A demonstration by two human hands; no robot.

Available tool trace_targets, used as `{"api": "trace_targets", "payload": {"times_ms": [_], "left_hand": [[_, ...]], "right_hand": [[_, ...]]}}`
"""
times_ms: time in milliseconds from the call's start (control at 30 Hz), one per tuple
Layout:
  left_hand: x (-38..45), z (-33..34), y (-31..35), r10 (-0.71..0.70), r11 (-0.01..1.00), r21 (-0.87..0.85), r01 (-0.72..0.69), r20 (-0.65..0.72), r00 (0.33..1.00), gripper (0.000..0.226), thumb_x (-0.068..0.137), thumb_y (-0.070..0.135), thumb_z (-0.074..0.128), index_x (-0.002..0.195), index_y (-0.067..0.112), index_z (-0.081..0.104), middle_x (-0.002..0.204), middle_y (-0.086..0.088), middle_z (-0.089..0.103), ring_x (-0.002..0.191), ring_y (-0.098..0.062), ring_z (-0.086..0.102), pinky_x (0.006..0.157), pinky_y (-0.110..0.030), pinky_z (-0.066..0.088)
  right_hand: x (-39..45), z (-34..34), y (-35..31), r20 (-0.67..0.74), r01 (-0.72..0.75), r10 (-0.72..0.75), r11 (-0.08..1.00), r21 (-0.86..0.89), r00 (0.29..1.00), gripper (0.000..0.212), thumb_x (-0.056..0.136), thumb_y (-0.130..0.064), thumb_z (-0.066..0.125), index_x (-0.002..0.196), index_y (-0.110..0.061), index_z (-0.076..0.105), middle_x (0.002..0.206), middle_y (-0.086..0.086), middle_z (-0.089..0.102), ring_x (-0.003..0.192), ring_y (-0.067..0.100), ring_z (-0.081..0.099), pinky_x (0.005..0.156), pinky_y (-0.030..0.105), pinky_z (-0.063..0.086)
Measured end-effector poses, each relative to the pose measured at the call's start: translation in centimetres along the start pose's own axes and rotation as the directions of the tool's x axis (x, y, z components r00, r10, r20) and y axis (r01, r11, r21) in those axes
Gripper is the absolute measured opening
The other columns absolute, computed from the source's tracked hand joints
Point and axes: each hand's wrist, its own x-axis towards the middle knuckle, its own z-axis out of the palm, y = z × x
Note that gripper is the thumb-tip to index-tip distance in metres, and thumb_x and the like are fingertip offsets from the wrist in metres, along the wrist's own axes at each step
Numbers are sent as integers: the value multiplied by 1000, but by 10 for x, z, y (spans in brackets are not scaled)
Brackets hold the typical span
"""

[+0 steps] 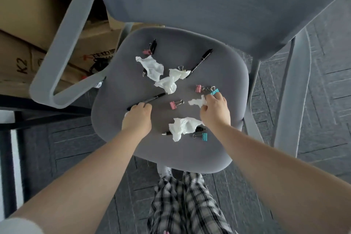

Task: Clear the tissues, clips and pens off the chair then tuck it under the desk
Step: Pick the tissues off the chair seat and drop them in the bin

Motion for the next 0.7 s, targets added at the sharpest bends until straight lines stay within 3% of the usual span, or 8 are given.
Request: {"api": "trace_targets", "payload": {"times_ms": [67,167,300,400,467,600,700], "left_hand": [[1,-8,0,-5,999,-44,3,-45,999,23,88,5,50,110,4,48,111,-11,57,107,-33,46,68,-38,41],[5,-20,2,1,979,-203,-32,-152,988,28,85,0,49,113,0,47,109,-17,56,102,-36,45,68,-42,42],[19,-32,4,-30,948,-316,-34,-194,980,38,85,-6,44,122,0,44,111,-22,47,83,-37,49,65,-43,41],[33,-34,1,-37,955,-296,-24,-197,980,36,83,-9,43,117,2,49,107,-22,46,72,-32,43,60,-39,39],[42,-33,-3,-38,962,-274,-13,-180,983,33,84,-9,43,113,2,51,109,-20,45,70,-31,42,59,-37,36],[55,-37,-7,-19,981,-192,-16,-180,983,20,92,5,49,112,4,50,115,-16,43,66,-30,42,57,-35,34],[66,-43,-12,32,990,-124,-62,-226,974,28,90,12,55,117,10,48,120,-14,41,65,-31,46,54,-34,38]], "right_hand": [[-1,-1,-8,23,13,-13,1000,21,1000,14,87,-4,41,96,-3,52,110,14,51,102,34,48,66,33,36],[-3,0,-19,188,65,-67,998,12,980,27,85,-6,40,110,-12,49,111,7,54,89,28,49,69,31,36],[-8,13,-25,449,269,-194,957,-109,872,45,83,-37,57,125,-25,46,120,2,45,119,24,45,91,36,40],[-6,21,-20,539,345,-199,920,-184,818,72,69,-53,73,129,-28,44,123,2,40,122,23,38,102,39,36],[-3,28,-16,549,366,-182,897,-246,816,63,70,-43,75,125,-26,48,120,4,41,120,25,39,103,41,39],[4,28,-16,543,414,-205,860,-297,814,25,84,-18,55,109,-18,55,110,5,53,116,30,46,95,37,40],[9,17,-24,416,380,-269,901,-212,869,21,82,-20,54,102,-14,55,99,3,51,112,28,47,93,35,36]]}}
